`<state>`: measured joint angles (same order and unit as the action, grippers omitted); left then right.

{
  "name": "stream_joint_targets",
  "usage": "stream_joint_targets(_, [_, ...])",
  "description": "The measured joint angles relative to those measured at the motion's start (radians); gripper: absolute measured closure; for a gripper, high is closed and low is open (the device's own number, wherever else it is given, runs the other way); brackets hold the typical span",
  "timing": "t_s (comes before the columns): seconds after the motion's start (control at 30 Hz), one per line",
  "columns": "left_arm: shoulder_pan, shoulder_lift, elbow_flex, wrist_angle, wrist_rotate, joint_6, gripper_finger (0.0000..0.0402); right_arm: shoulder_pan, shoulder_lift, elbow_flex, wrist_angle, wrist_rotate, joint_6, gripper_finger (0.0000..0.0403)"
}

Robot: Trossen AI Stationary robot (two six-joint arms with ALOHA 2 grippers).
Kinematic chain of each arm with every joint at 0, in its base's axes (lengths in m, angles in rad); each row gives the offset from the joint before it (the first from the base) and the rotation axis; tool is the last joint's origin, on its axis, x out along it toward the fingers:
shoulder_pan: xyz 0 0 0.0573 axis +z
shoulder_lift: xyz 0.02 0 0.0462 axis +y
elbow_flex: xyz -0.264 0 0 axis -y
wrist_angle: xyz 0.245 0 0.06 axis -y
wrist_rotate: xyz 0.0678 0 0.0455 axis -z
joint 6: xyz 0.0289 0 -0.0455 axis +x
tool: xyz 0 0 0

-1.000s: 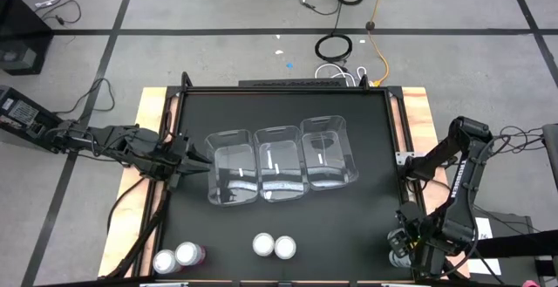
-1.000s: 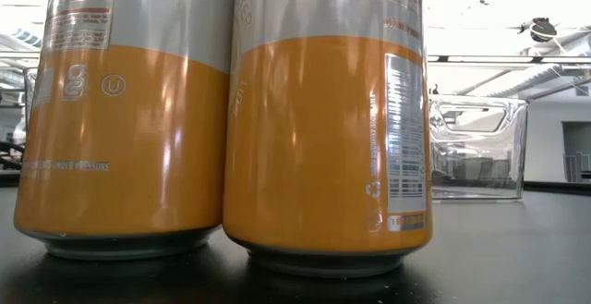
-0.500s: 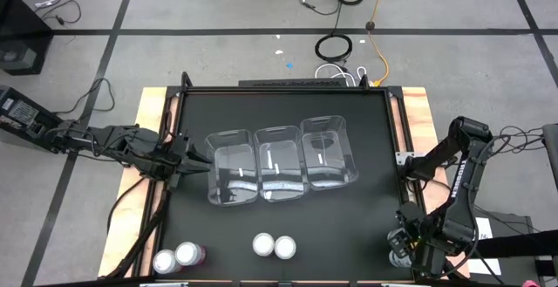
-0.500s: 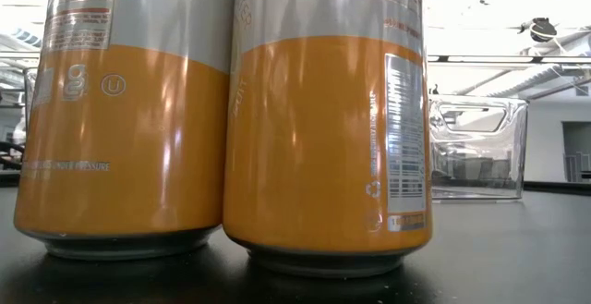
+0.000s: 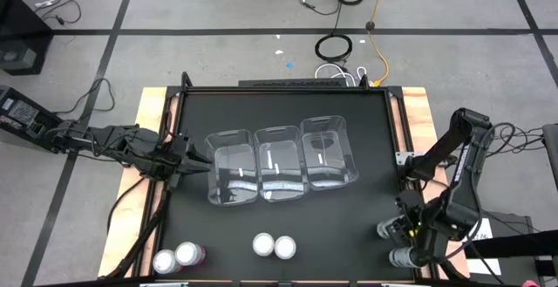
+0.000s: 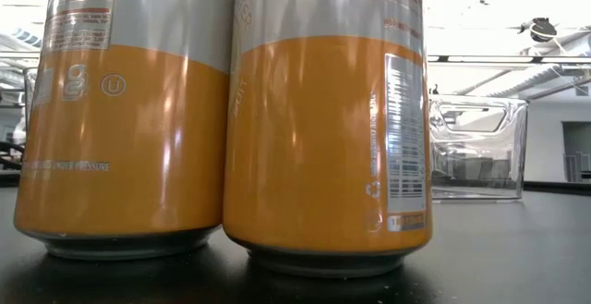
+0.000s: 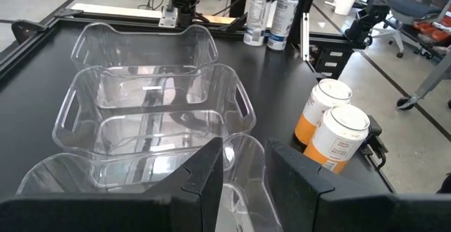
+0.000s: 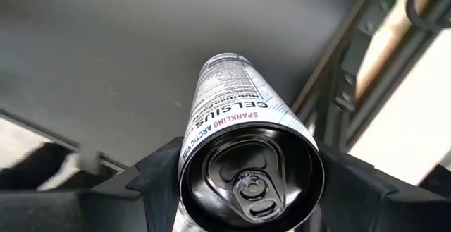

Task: Sort soda cans
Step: Put the top black soda can into the right transparent bin

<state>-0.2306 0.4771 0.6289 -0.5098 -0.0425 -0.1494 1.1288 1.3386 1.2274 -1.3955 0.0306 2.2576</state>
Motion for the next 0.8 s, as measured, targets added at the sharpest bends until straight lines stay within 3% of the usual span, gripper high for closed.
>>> stream_joint_targets(0.6, [0.0, 0.0, 0.0, 0.0, 0.0, 0.0, 0.0285, -0.097, -0.183, 0.003, -0.038, 0.325, -0.168, 0.015])
stream_joint_targets(0.8, [0.0, 0.0, 0.0, 0.0, 0.0, 0.0, 0.0285, -0.135, -0.236, 0.003, -0.039, 0.477, -0.247, 0.015])
